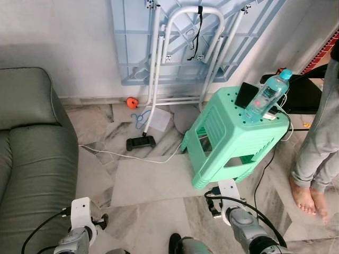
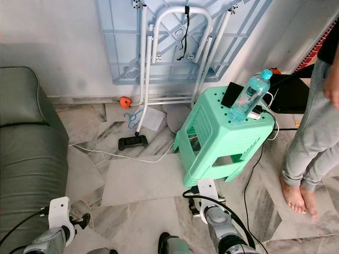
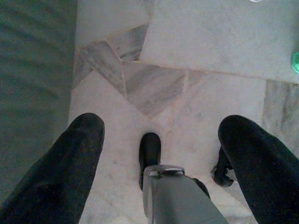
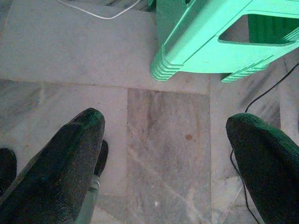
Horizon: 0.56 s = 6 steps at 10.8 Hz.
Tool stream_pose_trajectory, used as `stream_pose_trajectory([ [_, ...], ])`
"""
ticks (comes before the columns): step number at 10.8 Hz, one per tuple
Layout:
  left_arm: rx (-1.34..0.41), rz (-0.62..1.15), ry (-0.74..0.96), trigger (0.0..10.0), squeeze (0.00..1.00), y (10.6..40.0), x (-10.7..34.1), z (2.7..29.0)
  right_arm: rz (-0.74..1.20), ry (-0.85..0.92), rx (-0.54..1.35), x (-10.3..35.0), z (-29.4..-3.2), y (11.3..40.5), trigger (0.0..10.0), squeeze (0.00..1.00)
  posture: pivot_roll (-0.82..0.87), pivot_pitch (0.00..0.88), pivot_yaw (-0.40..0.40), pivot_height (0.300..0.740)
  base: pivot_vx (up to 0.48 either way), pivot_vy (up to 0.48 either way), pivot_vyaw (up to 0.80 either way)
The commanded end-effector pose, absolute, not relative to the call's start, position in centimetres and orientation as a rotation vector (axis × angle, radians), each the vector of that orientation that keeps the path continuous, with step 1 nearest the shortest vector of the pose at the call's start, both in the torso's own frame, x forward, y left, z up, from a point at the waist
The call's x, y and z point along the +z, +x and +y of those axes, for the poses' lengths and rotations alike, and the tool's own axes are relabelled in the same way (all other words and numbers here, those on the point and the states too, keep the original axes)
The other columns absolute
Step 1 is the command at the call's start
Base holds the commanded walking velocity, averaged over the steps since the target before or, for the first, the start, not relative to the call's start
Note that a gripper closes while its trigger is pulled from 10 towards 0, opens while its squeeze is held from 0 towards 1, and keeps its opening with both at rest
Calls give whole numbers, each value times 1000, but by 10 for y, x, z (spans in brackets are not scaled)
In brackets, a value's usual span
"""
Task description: Move the pillow to the sofa
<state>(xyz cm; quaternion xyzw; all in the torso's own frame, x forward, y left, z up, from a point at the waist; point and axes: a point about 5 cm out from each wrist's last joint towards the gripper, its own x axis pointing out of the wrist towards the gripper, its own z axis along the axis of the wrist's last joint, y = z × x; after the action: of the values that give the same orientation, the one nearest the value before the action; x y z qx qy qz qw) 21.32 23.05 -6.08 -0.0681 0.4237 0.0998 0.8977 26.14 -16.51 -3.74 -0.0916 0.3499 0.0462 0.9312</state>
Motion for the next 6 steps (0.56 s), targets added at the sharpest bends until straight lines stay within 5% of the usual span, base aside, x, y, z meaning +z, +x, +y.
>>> stream_pose_trajectory([
  [1, 123, 799, 95, 10000, 0, 239, -46, 222, 753, -156, 106, -41, -161, 259, 10000, 0, 67, 145, -35, 740, 0, 0, 0],
  [6, 166, 926, 17, 10000, 0, 206, -66, 225, 885, -126, 91, -61, -170, 230, 10000, 0, 69, 144, -66, 740, 0, 0, 0],
])
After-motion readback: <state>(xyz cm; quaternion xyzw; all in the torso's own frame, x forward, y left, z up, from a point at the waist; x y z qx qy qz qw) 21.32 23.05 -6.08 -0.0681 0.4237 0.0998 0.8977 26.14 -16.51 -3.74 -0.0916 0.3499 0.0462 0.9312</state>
